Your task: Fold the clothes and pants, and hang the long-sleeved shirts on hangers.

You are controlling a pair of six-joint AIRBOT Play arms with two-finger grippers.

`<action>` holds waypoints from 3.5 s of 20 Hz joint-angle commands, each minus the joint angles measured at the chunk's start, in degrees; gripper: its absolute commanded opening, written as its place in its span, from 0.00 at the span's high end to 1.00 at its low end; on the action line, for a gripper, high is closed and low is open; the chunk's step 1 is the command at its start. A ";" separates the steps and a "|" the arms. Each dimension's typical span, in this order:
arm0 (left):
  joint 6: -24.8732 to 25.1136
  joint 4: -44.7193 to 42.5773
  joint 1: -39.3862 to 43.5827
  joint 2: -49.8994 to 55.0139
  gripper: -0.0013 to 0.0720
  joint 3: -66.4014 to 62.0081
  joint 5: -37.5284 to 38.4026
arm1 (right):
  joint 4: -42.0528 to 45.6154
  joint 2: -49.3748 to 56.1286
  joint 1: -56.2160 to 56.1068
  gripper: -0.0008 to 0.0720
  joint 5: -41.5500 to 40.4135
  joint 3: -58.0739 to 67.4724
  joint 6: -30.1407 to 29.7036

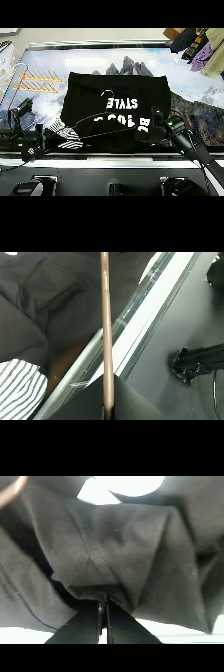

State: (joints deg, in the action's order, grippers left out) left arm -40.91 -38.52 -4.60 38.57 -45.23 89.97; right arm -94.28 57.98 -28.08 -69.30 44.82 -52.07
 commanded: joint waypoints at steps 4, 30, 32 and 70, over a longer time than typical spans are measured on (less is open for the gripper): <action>0.07 -3.17 0.02 -1.31 0.96 0.02 0.72 | 2.67 4.13 -0.02 0.93 0.63 -0.13 5.03; 6.80 -1.95 9.25 4.00 0.96 4.48 -4.42 | -1.92 5.16 0.07 0.93 6.64 14.36 6.23; 8.22 -0.52 9.73 4.48 0.96 4.48 -5.27 | -5.73 4.96 0.07 0.93 4.76 17.09 -0.31; 28.98 22.93 26.36 25.77 0.95 4.42 -20.65 | 0.26 -13.90 0.09 0.23 -18.05 23.19 -17.53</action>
State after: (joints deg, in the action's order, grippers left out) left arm -12.10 -15.68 21.71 64.25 -40.77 69.43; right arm -99.90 47.92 -28.01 -85.23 68.01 -73.25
